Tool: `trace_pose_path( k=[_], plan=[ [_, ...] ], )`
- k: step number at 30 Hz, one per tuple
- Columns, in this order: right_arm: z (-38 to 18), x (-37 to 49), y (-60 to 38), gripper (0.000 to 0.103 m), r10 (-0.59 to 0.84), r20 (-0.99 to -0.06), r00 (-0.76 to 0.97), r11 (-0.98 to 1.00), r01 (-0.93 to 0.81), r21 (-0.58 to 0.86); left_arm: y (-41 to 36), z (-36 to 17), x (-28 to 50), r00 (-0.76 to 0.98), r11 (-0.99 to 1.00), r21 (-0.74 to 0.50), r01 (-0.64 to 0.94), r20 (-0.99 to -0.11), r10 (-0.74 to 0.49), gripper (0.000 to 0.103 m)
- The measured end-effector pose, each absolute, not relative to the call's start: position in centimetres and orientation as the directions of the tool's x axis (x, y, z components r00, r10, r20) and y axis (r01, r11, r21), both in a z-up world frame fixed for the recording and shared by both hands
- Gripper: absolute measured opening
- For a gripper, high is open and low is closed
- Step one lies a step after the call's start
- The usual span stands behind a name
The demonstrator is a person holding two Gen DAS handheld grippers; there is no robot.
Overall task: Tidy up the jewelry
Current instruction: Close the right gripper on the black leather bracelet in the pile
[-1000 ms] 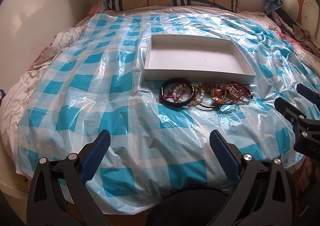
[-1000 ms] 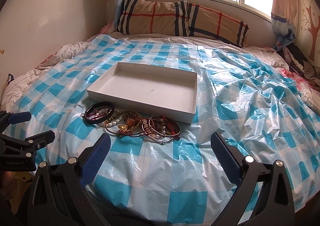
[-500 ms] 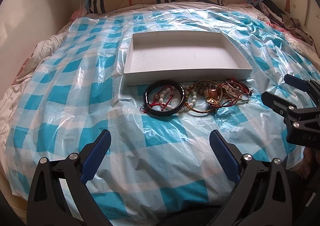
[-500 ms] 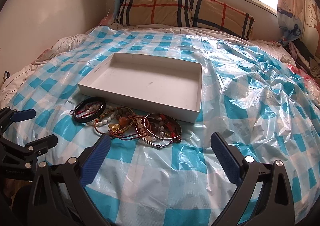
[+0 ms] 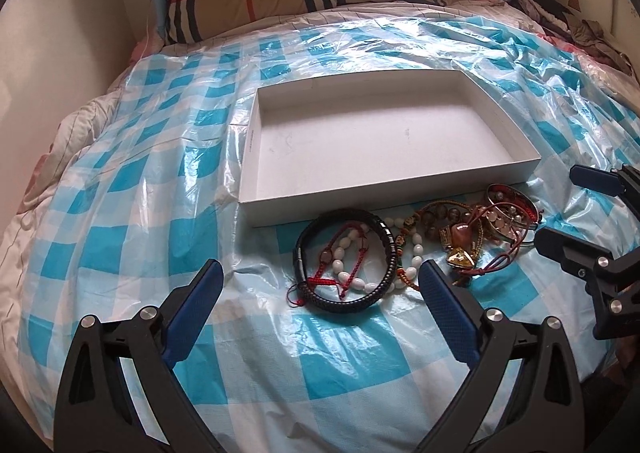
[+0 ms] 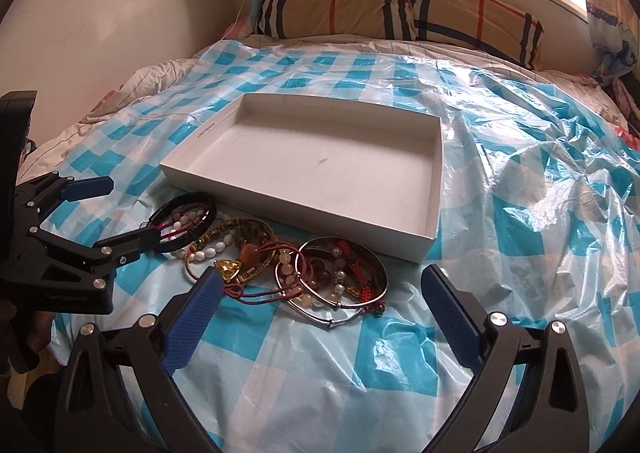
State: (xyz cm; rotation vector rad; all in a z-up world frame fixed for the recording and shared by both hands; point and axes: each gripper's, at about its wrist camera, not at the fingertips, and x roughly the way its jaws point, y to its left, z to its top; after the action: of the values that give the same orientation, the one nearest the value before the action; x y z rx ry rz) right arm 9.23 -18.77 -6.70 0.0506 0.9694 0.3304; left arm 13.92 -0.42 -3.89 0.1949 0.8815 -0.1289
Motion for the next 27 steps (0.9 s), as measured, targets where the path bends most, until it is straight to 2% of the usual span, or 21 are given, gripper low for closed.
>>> trace_pose_path(
  k=[5, 7, 8, 10, 15, 24, 26, 27],
  plan=[
    [-8.6, 10.8, -18.2, 0.062, 0.351, -0.817, 0.458, 0.929, -0.277, 0.244, 2.2, -4.0, 13.9, 0.618, 0.983, 0.1, 0.153, -0.786, -0.017, 0.095],
    [-9.0, 11.0, -18.1, 0.032, 0.37, -0.82, 0.438, 0.922, -0.28, 0.267, 2.6, -4.1, 13.6, 0.616, 0.984, 0.1, 0.15, -0.788, -0.014, 0.095],
    [-9.0, 10.8, -18.2, 0.027, 0.379, -0.816, 0.437, 0.919, -0.285, 0.274, 2.7, -4.1, 13.5, 0.616, 0.983, 0.101, 0.151, -0.788, -0.014, 0.095],
    [-8.7, 10.4, -18.3, 0.009, 0.393, -0.806, 0.442, 0.913, -0.294, 0.284, 2.6, -4.2, 13.3, 0.616, 0.982, 0.099, 0.162, -0.787, -0.022, 0.095],
    [-7.8, 9.5, -19.6, 0.003, 0.456, -0.766, 0.454, 0.888, -0.286, 0.359, 1.5, -4.4, 12.5, 0.617, 0.973, 0.104, 0.204, -0.786, -0.046, 0.095],
    [-4.6, 7.6, -22.5, 0.003, 0.521, -0.682, 0.513, 0.851, -0.25, 0.462, 0.6, -4.3, 12.1, 0.616, 0.949, 0.066, 0.308, -0.774, -0.146, 0.095],
    [-4.3, 7.3, -23.0, 0.003, 0.532, -0.671, 0.516, 0.842, -0.241, 0.482, -0.3, -4.4, 12.3, 0.622, 0.934, 0.081, 0.349, -0.765, -0.167, 0.09],
    [-4.1, 7.2, -23.2, 0.003, 0.537, -0.667, 0.516, 0.838, -0.237, 0.492, -1.0, -4.5, 12.3, 0.628, 0.923, 0.102, 0.371, -0.76, -0.168, 0.081]
  ],
)
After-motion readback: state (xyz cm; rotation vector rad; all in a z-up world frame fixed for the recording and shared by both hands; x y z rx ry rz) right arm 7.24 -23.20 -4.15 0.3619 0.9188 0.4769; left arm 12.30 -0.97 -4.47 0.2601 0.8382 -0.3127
